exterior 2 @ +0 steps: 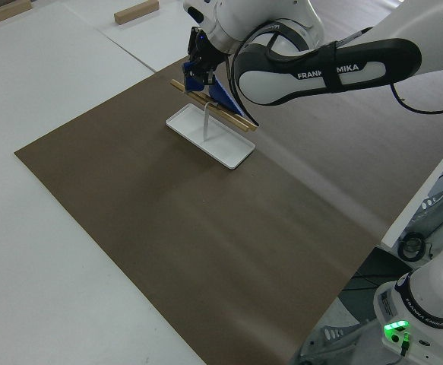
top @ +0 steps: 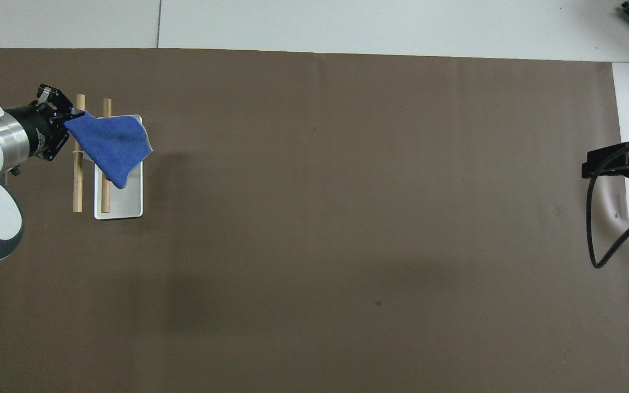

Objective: Right arm passes towel to left arm to hang
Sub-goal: 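Drape the towel over the dowels and open the left gripper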

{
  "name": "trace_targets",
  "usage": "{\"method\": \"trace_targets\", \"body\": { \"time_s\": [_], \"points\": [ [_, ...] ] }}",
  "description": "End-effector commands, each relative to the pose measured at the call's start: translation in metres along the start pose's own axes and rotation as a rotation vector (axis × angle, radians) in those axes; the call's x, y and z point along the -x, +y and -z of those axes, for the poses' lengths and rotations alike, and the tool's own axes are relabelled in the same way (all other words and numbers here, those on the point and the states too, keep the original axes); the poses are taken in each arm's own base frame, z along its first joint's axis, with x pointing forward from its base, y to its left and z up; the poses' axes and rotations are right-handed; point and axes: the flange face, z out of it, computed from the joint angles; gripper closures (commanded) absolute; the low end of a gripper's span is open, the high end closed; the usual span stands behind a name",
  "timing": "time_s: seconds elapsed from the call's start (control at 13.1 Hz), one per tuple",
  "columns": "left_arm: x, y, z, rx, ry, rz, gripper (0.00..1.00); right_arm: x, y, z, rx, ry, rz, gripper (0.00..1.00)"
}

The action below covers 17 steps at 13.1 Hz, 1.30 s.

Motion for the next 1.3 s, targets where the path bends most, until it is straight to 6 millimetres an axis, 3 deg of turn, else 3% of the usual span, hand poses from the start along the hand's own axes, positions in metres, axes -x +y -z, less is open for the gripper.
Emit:
{"method": "trace_targets", "body": {
  "time_s": [0.0,0.46,0.92,1.22],
  "points": [
    [-0.012,-0.008,-0.002,0.0,0.028,-0.055,1.0,0.009,-0.001,0.002,-0.005,-0.008,0.002,0.0],
    [-0.038,-0.031,-0.001,-0.03,0.049,-0.119,1.0,0.011,-0.007,0.002,-0.037,-0.028,-0.004,0.0],
    [-0.023,-0.054,-0.018,-0.088,0.016,-0.145,1.0,0.014,-0.006,0.001,-0.068,-0.05,-0.016,0.0],
    [-0.014,-0.064,-0.021,-0.107,-0.005,-0.151,1.0,0.014,0.007,0.0,-0.063,-0.059,-0.031,0.0]
  ]
}}
